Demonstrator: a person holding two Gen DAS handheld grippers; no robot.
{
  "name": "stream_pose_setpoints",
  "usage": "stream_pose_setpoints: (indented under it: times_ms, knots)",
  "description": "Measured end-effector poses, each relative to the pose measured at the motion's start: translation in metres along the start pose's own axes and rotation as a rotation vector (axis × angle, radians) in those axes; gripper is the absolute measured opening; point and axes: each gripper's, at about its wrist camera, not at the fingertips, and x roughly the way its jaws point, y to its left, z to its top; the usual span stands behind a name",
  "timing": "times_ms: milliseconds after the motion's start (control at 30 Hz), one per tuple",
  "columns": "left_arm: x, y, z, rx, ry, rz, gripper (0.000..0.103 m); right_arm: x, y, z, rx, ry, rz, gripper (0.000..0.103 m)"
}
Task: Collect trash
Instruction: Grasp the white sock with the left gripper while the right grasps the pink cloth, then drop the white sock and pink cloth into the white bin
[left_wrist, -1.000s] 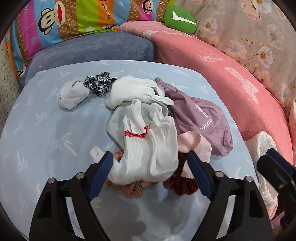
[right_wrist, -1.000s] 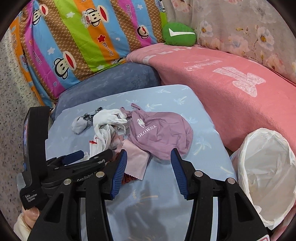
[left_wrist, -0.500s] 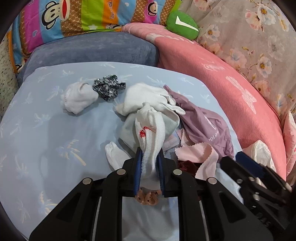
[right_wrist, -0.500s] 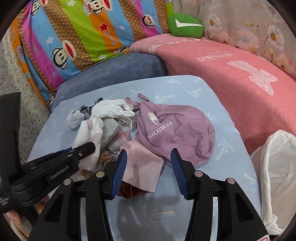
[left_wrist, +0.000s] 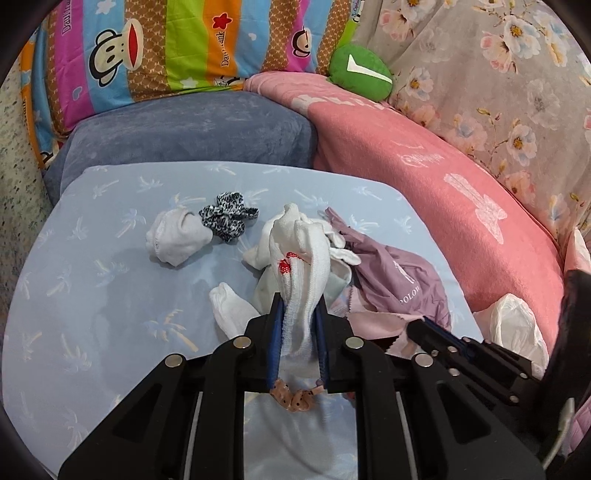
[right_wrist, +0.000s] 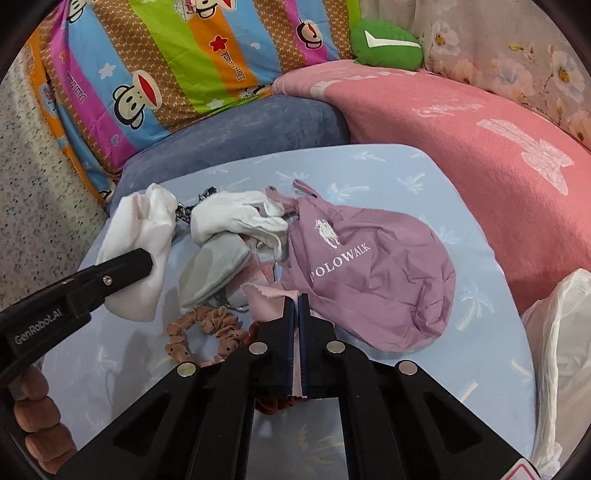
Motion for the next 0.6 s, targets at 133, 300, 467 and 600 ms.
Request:
stream_pose_setpoints:
  times_ms: [133, 300, 467, 600]
  knots:
    - [-0.011, -0.012, 0.005, 0.01, -0.019, -0.009, 0.016, -0.035, -0.003, 0.014, 0.009, -0.069, 0.021, 0.002]
    - [-0.03, -0.033, 0.013, 0.037, -0.05, -0.03, 0.016, -0.088, -0.014, 0.033, 0.027, -0.178, 0.026, 0.002]
    - [-0.052, -0.066, 0.02, 0.085, -0.092, -0.074, 0.016, -0.143, -0.036, 0.045, 0.052, -0.278, -0.001, 0.002]
    - [-0.067, -0.1, 0.023, 0.135, -0.117, -0.121, 0.016, -0.183, -0.062, 0.05, 0.071, -0.34, -0.041, 0.002]
